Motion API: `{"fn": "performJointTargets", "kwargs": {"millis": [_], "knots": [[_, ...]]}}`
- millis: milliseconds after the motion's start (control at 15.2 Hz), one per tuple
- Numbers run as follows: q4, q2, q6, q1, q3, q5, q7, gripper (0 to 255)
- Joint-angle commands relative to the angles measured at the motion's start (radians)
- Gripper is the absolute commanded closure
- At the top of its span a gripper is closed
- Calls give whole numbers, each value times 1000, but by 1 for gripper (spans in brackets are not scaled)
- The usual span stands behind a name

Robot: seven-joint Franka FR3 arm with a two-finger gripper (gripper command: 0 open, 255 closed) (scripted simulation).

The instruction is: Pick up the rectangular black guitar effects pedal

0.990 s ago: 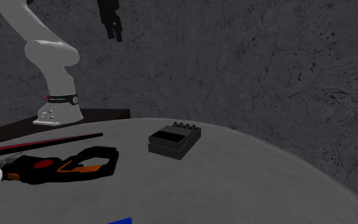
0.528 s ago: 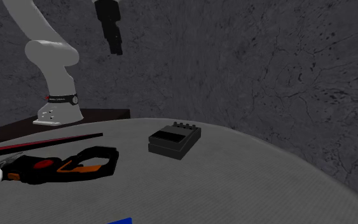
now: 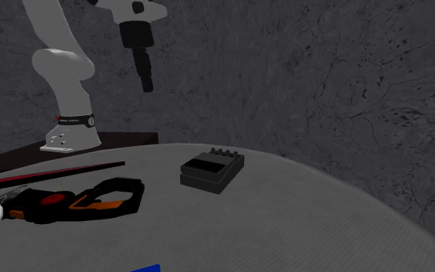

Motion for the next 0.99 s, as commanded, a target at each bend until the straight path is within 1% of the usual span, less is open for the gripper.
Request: {"fn": "performJointTargets", "kwargs": {"millis": [0, 132, 264, 330, 462, 594, 726, 924], "knots": [[47, 97, 29, 23, -50, 75, -116, 0], [98, 203, 48, 34, -83, 172, -236, 0], [157, 314, 54, 22, -92, 279, -357, 0], [190, 369, 52, 6, -87, 330, -414, 0], [259, 472, 44, -36, -64, 420, -515, 0], [334, 568, 31, -89, -28, 490, -597, 0], [414, 657, 16, -143, 9, 543, -663, 0], [545, 785, -10, -219, 61, 599, -738, 0]]}}
